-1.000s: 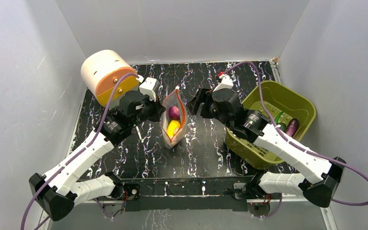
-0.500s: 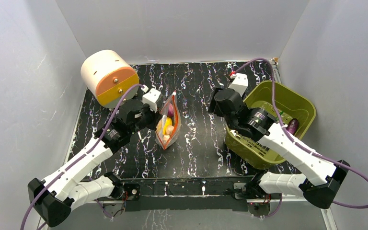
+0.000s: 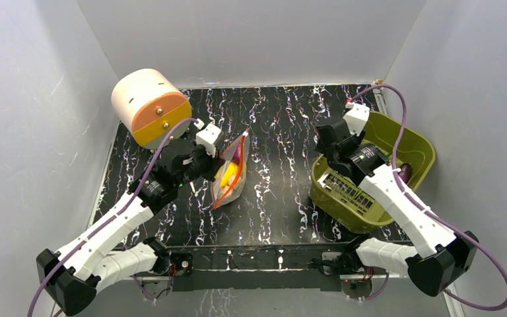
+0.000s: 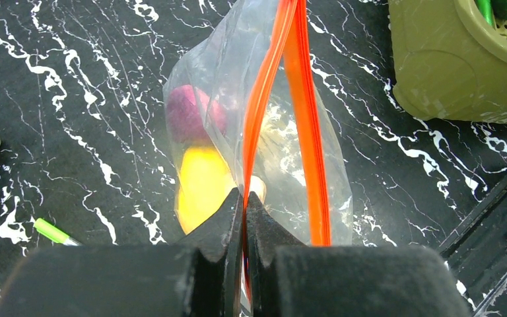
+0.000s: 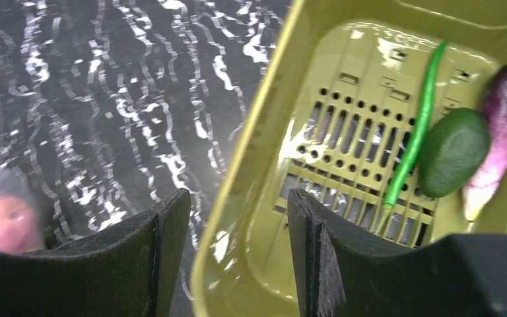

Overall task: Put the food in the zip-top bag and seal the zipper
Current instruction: Pick up the fake vegetable from the bin.

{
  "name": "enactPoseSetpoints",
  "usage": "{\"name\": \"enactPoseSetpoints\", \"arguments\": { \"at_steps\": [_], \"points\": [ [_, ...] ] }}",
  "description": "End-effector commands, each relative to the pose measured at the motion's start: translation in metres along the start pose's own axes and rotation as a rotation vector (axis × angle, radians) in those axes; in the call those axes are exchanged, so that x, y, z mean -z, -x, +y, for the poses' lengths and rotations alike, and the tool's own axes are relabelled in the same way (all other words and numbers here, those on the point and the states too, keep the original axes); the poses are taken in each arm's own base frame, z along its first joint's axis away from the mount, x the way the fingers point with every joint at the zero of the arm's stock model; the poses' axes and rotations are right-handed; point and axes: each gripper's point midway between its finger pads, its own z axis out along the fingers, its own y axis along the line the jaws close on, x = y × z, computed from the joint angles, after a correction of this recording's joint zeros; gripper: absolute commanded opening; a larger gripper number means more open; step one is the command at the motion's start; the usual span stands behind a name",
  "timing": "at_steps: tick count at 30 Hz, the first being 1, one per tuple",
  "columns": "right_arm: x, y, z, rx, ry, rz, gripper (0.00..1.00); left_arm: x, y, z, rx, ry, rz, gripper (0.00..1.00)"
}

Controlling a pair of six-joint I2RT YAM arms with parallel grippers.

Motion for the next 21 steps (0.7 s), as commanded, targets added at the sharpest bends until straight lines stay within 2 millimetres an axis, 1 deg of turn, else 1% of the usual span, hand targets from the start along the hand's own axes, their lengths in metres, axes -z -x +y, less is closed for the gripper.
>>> {"name": "enactPoseSetpoints", "arguments": {
  "at_steps": [1, 4, 9, 11, 17, 21],
  "points": [
    [-0.01, 0.009, -0.028, -0.05, -0.064, -0.031, 0.53, -0.001, 0.006, -0.008, -0.012, -0.043, -0.02, 0.0],
    [-0.015, 0.007, -0.042, -0.068, -0.102, -0.031, 0.53, 0.001, 0.006, -0.008, -0.012, -0.042, -0.028, 0.0],
    [-0.026, 0.002, -0.079, -0.112, -0.228, -0.039, 0.53, 0.001, 0.006, -0.007, -0.013, -0.039, -0.039, 0.0],
    [-0.029, 0.001, -0.09, -0.127, -0.256, -0.034, 0.54, -0.001, 0.004, -0.008, -0.013, -0.045, -0.029, 0.0],
    [-0.035, 0.005, -0.112, -0.152, -0.329, -0.031, 0.58, 0.0, 0.007, -0.018, -0.005, -0.099, -0.032, 0.0],
    [-0.046, 0.007, -0.125, -0.185, -0.39, -0.028, 0.61, 0.004, 0.01, -0.028, 0.008, -0.15, -0.052, 0.0]
  ]
}}
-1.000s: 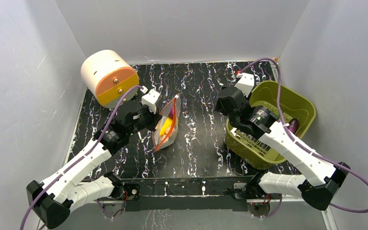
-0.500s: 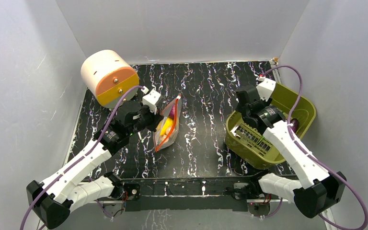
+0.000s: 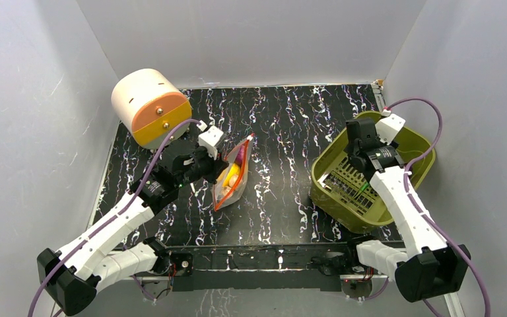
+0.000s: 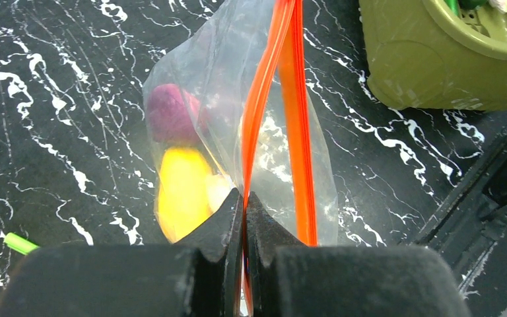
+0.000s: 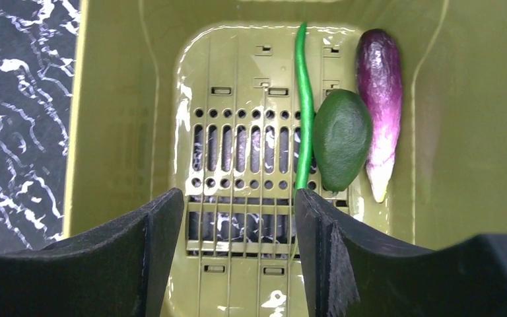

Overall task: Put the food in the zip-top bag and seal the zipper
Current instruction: Pick up the fake vegetable from the bin.

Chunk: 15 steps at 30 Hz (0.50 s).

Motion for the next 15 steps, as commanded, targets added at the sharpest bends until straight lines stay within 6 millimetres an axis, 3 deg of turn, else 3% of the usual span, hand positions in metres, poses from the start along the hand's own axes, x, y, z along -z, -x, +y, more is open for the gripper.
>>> {"name": "enactPoseSetpoints", "arguments": {
  "at_steps": [1, 8, 15],
  "points": [
    [-0.016, 0.019, -0.007, -0.068, -0.069, -0.048, 0.61, 0.006, 0.015, -0.016, 0.003, -0.082, -0.062, 0.0],
    [-0.056, 0.03, -0.023, -0.133, -0.163, -0.05, 0.6, 0.013, 0.018, -0.017, 0.001, -0.084, -0.089, 0.0],
    [-0.091, 0.028, -0.067, -0.156, -0.318, -0.025, 0.65, 0.013, 0.021, -0.023, 0.007, -0.118, -0.096, 0.0]
  ]
}}
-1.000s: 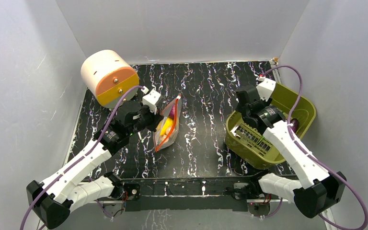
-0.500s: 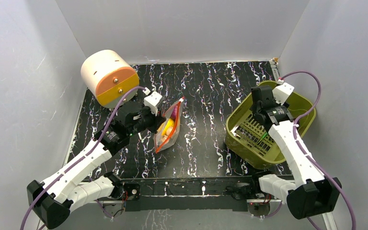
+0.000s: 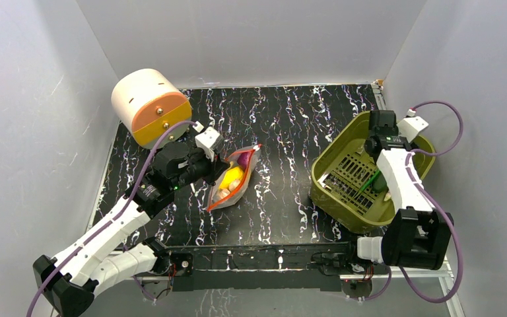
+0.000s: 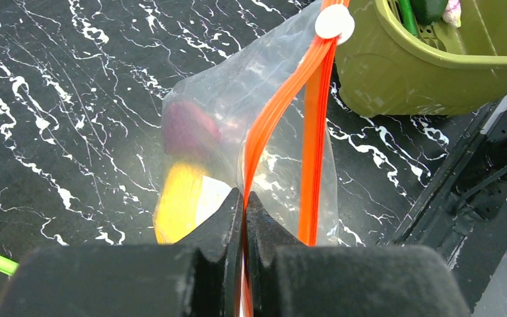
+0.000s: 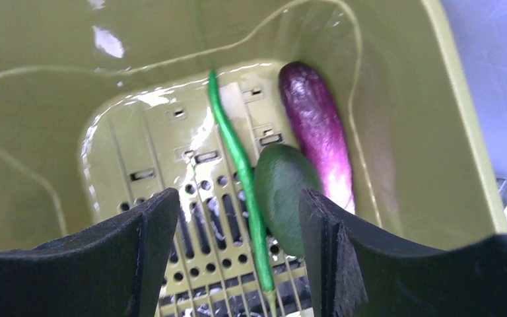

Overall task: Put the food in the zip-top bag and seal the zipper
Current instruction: Pick up the fake vegetable from the bin.

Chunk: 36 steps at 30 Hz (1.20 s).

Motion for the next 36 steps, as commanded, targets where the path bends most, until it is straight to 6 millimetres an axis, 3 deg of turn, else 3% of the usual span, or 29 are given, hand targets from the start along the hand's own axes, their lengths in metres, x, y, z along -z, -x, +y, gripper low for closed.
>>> {"name": "enactPoseSetpoints", "arguments": {
  "at_steps": [1, 15, 24, 36],
  "points": [
    [-0.022, 0.018, -0.012, -0.033, -0.061, -0.048, 0.65, 0.001, 0.008, -0.009, 0.001, -0.047, -0.033, 0.0],
    [-0.065, -0.016, -0.015, 0.103, -0.131, 0.071, 0.73, -0.01, -0.005, -0.017, 0.034, -0.094, 0.013, 0.0],
    [-0.087, -0.038, -0.014, 0.17, -0.163, 0.1, 0.77, -0.018, -0.021, 0.001, 0.028, -0.002, 0.073, 0.0],
    [-0.112, -0.06, 0.015, 0.237, -0.07, 0.179, 0.76, -0.021, -0.028, 0.014, 0.013, 0.063, 0.096, 0.0]
  ]
}}
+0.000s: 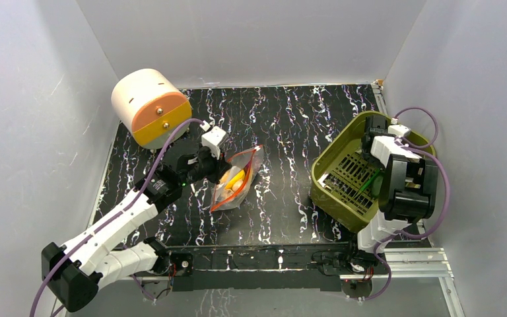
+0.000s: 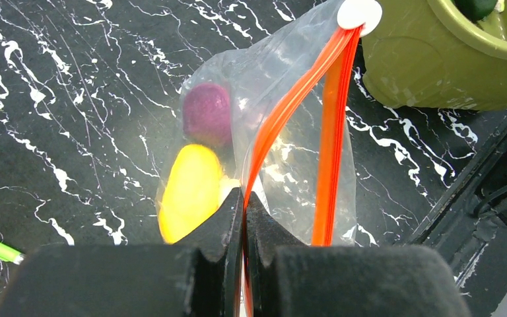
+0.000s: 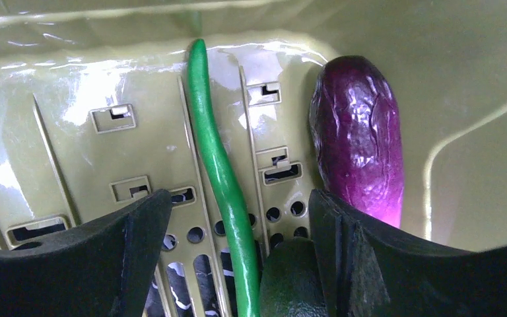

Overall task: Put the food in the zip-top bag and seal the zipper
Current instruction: Pick up the fake vegetable from the bin.

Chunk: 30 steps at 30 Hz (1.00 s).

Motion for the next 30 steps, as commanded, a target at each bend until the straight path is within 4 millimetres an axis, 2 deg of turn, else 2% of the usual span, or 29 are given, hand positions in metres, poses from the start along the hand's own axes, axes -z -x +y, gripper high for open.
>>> {"name": "enactPoseSetpoints", "arguments": {
  "at_steps": [1, 5, 11, 20, 26, 30],
  "points": [
    [-0.008, 0.01, 0.02, 0.012, 0.068, -0.018, 0.75, -0.003, -0.008, 0.005, -0.019, 0.026, 0.024, 0.0],
    [-0.01, 0.01, 0.029, 0.029, 0.11, -0.02, 0.69, -0.002, -0.007, 0.006, -0.024, 0.029, 0.02, 0.0],
    [-0.007, 0.016, 0.032, 0.032, 0.13, -0.033, 0.43, -0.003, -0.008, 0.006, -0.026, 0.03, 0.025, 0.0],
    [0.009, 0.026, 0.042, 0.015, 0.218, -0.066, 0.2, 0.001, -0.005, 0.006, -0.031, 0.033, 0.012, 0.0],
    [0.021, 0.032, 0.051, 0.016, 0.262, -0.088, 0.11, 0.002, -0.003, 0.006, -0.031, 0.034, 0.006, 0.0],
    [0.034, 0.039, 0.056, 0.015, 0.284, -0.109, 0.09, 0.003, -0.003, 0.007, -0.032, 0.04, 0.002, 0.0]
  ]
}}
